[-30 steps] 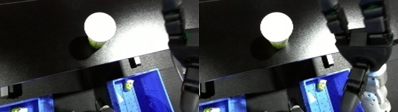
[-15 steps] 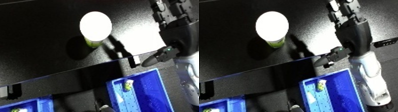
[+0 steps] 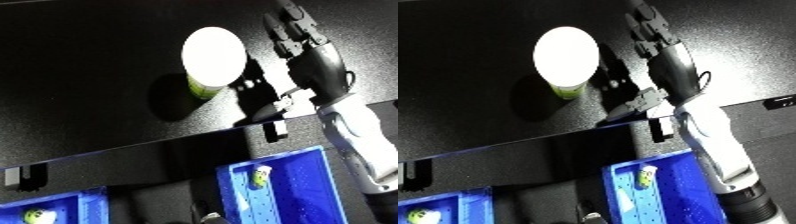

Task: Pick up the object and place it into the box

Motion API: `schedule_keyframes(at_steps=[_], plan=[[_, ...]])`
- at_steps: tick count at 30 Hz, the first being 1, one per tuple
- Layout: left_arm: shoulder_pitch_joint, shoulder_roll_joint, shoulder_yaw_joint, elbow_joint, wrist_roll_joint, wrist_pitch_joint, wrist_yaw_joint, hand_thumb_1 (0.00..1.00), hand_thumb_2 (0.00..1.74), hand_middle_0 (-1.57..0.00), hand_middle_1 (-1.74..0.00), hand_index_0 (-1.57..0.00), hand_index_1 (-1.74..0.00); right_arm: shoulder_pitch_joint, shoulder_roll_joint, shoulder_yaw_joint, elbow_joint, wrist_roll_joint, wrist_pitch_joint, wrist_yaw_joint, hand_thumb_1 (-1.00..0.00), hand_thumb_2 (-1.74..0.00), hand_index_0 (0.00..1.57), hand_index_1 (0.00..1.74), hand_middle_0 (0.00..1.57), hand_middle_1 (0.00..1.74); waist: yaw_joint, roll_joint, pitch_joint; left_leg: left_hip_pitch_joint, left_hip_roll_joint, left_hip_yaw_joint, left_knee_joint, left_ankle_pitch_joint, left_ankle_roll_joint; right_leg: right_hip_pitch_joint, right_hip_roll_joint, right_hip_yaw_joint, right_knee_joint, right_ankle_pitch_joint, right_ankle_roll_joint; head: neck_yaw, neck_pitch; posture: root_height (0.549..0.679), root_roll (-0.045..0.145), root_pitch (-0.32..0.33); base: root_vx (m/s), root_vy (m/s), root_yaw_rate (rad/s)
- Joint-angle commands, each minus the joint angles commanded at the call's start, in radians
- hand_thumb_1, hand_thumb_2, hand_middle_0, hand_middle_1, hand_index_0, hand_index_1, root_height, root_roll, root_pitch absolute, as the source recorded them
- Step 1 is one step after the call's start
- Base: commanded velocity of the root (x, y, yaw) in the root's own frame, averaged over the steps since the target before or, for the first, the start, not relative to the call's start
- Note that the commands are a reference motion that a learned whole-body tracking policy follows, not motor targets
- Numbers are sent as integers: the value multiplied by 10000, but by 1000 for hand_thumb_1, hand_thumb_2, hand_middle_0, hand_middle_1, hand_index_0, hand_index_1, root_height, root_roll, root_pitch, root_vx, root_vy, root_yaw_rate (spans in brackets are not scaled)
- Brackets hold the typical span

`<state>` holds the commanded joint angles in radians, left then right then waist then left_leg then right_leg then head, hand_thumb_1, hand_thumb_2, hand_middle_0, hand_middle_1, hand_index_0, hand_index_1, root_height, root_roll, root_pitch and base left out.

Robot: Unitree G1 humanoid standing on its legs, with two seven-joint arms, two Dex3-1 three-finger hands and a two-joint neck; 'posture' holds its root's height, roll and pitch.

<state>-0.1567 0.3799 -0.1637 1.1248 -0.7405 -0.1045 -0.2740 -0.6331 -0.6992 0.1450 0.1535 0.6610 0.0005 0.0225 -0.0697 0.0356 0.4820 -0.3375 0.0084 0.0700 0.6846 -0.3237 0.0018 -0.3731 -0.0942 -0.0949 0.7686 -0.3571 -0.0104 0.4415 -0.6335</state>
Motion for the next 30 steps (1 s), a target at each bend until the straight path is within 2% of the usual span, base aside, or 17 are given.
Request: schedule_keyframes(at_steps=[12, 17, 29, 30], plan=[[-79, -78, -159, -66, 191, 185, 35, 0, 0, 0, 0, 0, 0, -898, 305, 853, 245, 260, 842, 368, 0, 0, 0, 0, 0, 0, 198, 80, -41, -61, -27, -59, 75, 31, -14, -72, -73, -35, 184, -77, -65, 599, 258, 636, 65, -34, 15, -6, 41], [-97, -142, -211, -152, 262, 282, 138, 0, 0, 0, 0, 0, 0, -1094, 443, 1097, 138, 366, 1168, 521, -250, -435, 393, 435, 393, 435, 258, 90, -71, -76, -43, -76, 98, 34, -23, -109, -117, -46, 246, -95, -73, 841, 329, 636, 68, -34, 19, -3, 38], [-123, -233, -307, -270, 241, 370, 236, 0, 0, 0, 0, 0, 0, -1291, 649, 1357, 161, 401, 1463, 464, -850, -1479, 1334, 1479, 1334, 1479, 287, 166, -56, -107, -57, -65, 64, 85, -49, -203, -152, -31, 285, -93, -76, 1132, 536, 635, 73, -29, -2, 6, 17], [-122, -241, -318, -282, 232, 375, 251, 0, 0, 0, 0, 0, 0, -1285, 654, 1348, 167, 394, 1485, 424, -850, -1479, 1334, 1479, 1334, 1479, 284, 171, -56, -103, -60, -62, 50, 91, -51, -206, -150, -28, 279, -91, -75, 1139, 572, 636, 73, -29, -14, 5, 4]])
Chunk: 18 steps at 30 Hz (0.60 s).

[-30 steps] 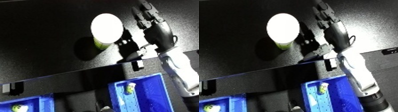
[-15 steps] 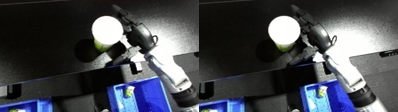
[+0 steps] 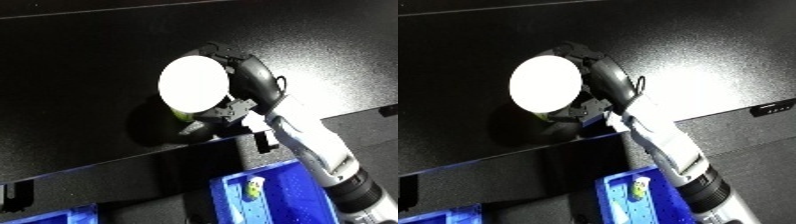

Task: Pick up the object and place it into the box

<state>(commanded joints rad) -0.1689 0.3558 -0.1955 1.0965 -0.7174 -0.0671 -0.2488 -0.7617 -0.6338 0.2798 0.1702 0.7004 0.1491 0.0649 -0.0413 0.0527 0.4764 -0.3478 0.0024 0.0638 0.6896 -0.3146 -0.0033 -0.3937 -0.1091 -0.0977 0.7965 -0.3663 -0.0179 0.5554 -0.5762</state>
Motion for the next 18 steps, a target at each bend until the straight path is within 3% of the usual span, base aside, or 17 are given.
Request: schedule_keyframes(at_steps=[7, 14, 18], plan=[[70, -32, 30, 48, -52, -67, 1, 0, 0, 0, 0, 0, 0, 222, -141, -194, -84, 151, -174, -126, -850, -1479, 1334, 1479, 1334, 1479, -68, -11, -10, 71, 19, 35, -135, 49, -26, 16, 31, 24, -80, 26, 10, 160, 172, 636, 72, -26, -14, 4, -9], [212, -49, 243, 137, -164, -199, -86, 0, 0, 0, 0, 0, 0, 1123, -339, -1003, -962, 366, -899, -359, -850, -1479, 1334, 1479, 1334, 1479, -358, -74, -11, 84, 97, 161, -182, 6, -38, -84, 146, 140, -138, 72, 72, 351, 501, 637, 70, -16, -23, 17, -85], [345, -109, 408, 180, -284, -314, -142, 0, 0, 0, 0, 0, 0, 1887, -434, -1712, -1635, 239, -1451, -538, -850, -1479, 1334, 1479, 1334, 1479, -655, -102, 3, 94, 177, 319, -129, -92, -39, -144, 230, 270, -194, 115, 115, 498, 743, 637, 69, -12, -14, 51, -140]])
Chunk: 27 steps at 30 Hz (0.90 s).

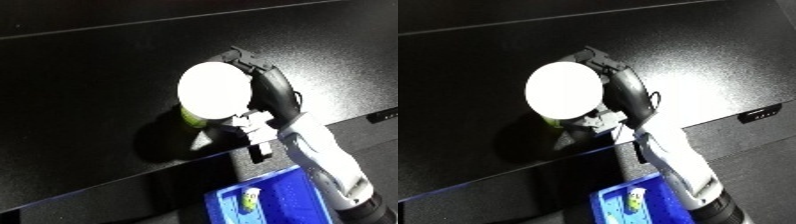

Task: Pick up the object and place it into the box

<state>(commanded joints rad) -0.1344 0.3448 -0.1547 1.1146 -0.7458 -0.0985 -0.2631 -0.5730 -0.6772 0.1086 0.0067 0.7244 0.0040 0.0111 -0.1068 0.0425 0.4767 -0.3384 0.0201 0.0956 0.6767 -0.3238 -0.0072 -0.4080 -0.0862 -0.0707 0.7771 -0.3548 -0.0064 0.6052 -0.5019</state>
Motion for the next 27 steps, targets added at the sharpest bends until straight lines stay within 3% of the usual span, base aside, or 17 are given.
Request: schedule_keyframes(at_steps=[8, 15, 21, 27], plan=[[252, -192, 402, 35, -298, -245, -69, 0, 0, 0, 0, 0, 0, 2527, -34, -1981, -1026, -714, -1852, -578, -850, -1479, 1334, 1479, 1334, 1479, -802, -77, 82, 169, 210, 471, -81, -167, 35, -99, 195, 310, -137, 83, 102, -1, 449, 638, 67, 0, -10, 74, -169], [340, -269, 705, 266, -405, -570, -240, 0, 0, 0, 0, 0, 0, 4559, 281, -3607, -719, -104, -3886, -640, -850, -1479, 1334, 1479, 1334, 1479, -1388, -179, 154, 314, 252, 764, -121, -393, 163, -183, 426, 496, -175, 88, 189, 969, 519, 638, 62, 11, -12, 53, -185], [379, -153, 963, 565, -792, -644, -356, 0, 0, 0, 0, 0, 0, 5492, 197, -4422, 701, 223, -4485, -174, -850, -1479, 1334, 1479, 1334, 1479, -1824, -263, 233, 477, 190, 958, -82, -658, 329, -181, 750, 702, -325, 184, 244, 2929, 183, 639, 56, 17, 10, 59, -226], [319, -25, 1020, 932, -988, -564, -419, 0, 0, 0, 0, 0, 0, 5779, -188, -5132, 2875, 1613, -5078, 341, -850, -1479, 1334, 1479, 1334, 1479, -1993, -231, 219, 571, 22, 946, 59, -882, 478, -137, 1063, 932, -434, 281, 243, 4374, -65, 639, 49, 16, 23, 27, -103]])
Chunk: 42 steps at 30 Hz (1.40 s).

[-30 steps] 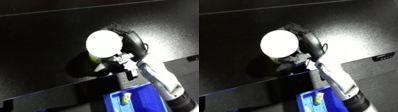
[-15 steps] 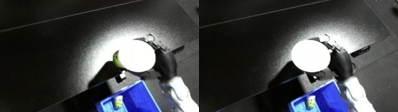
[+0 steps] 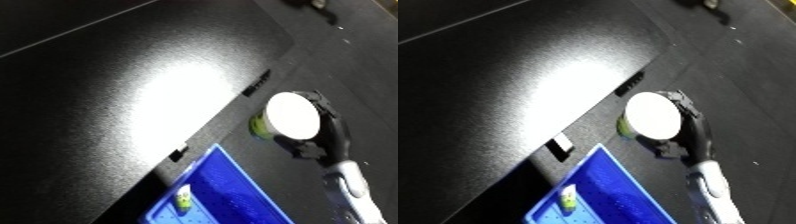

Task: Pick up the object and place it into the box

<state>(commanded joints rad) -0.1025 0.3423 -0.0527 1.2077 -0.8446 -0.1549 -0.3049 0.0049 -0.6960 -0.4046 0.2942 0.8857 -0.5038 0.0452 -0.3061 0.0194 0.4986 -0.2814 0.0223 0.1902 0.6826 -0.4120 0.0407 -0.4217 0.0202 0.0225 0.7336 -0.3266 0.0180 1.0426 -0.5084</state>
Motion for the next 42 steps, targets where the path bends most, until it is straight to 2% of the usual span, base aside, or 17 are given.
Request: schedule_keyframes(at_steps=[2, 5, 6, 8, 10, 13, 20, 27, 33, 38, 42], plan=[[-55, 25, -35, 56, -39, 65, 8, 0, 0, 0, 0, 0, 0, -15, -72, -120, 754, 299, -99, -51, -850, -1479, 1334, 1479, 1334, 1479, -10, 50, -17, 16, -57, -24, 9, -37, 35, -9, 85, 64, -27, 37, 5, 421, -192, 639, 46, 18, 11, 12, -58], [-122, 38, -96, 108, -71, 124, 26, 0, 0, 0, 0, 0, 0, -146, -140, -73, 1841, 769, -114, 58, -700, -1218, 1099, 1218, 1099, 1218, 1, 114, -49, 11, -129, -55, 13, -59, 85, -24, 196, 138, -76, 101, 10, 807, -435, 639, 43, 20, 8, 2, -43], [-148, 39, -120, 114, -66, 138, 36, 0, 0, 0, 0, 0, 0, -193, -145, -2, 2173, 938, -45, 193, -700, -1218, 1099, 1218, 1099, 1218, 17, 132, -56, -4, -154, -71, 28, -61, 102, -26, 224, 153, -88, 122, 7, 1005, -619, 639, 42, 20, 5, -9, -14], [-203, 36, -179, 96, -38, 162, 70, 0, 0, 0, 0, 0, 0, -276, -149, 166, 2726, 1156, 175, 462, -600, -1044, 942, 1044, 942, 1044, 60, 169, -67, -41, -200, -107, 65, -55, 126, -34, 265, 166, -96, 156, -3, 1100, -828, 639, 41, 19, 5, -17, 12], [-257, 37, -252, 71, 8, 182, 106, 0, 0, 0, 0, 0, 0, -361, -149, 369, 3172, 1330, 438, 737, -500, -870, 785, 870, 785, 870, 122, 217, -85, -71, -240, -157, 81, -29, 135, -41, 283, 165, -94, 182, -12, 1183, -1021, 639, 40, 18, 5, -28, 40], [-317, 74, -365, 34, 43, 244, 144, 0, 0, 0, 0, 0, 0, -556, -199, 681, 3729, 1370, 737, 1013, -350, -609, 549, 609, 549, 609, 217, 300, -136, -86, -281, -220, 37, 43, 110, -39, 284, 155, -114, 205, -15, 1332, -1179, 639, 39, 19, 5, -28, 50], [-382, 121, -494, -32, 76, 512, 234, 0, 0, 0, 0, 0, 0, -765, -169, 1391, 4428, 809, 1167, 1215, 0, 0, 0, 0, 0, 0, 295, 430, -216, -133, -379, -319, 1, 160, 62, -30, 262, 125, -128, 211, -56, 1343, -1558, 640, 43, 20, 3, -12, 46], [-385, 72, -617, -38, 202, 519, 237, 0, 0, 0, 0, 0, 0, -847, 87, 1902, 4776, 525, 1361, 1423, 0, 0, 0, 0, 0, 0, 412, 500, -274, -165, -440, -413, -31, 242, 38, -9, 214, 81, -97, 183, -79, 1344, -1603, 640, 44, 19, -4, -20, 58], [-352, 91, -680, -68, 215, 571, 233, 0, 0, 0, 0, 0, 0, -855, 158, 2039, 4841, 409, 1410, 1497, 0, 0, 0, 0, 0, 0, 478, 539, -327, -168, -464, -465, -124, 344, -14, 7, 176, 27, -108, 177, -74, 1269, -1608, 640, 46, 20, -7, -13, 51], [-355, 86, -688, -78, 286, 572, 229, 0, 0, 0, 0, 0, 0, -814, 256, 2139, 4897, 356, 1791, 1729, 0, 0, 0, 0, 0, 0, 560, 517, -359, -229, -455, -528, -111, 403, -59, 1, 127, -54, -57, 155, -77, 951, -1522, 640, 48, 20, -16, -28, 57], [-327, 68, -738, -132, 368, 565, 226, 0, 0, 0, 0, 0, 0, -857, 338, 2446, 4864, -60, 1997, 1935, 0, 0, 0, 0, 0, 0, 687, 523, -382, -248, -461, -624, -119, 464, -106, 26, 60, -130, 19, 97, -107, 686, -1467, 640, 50, 16, -14, -38, 101]])
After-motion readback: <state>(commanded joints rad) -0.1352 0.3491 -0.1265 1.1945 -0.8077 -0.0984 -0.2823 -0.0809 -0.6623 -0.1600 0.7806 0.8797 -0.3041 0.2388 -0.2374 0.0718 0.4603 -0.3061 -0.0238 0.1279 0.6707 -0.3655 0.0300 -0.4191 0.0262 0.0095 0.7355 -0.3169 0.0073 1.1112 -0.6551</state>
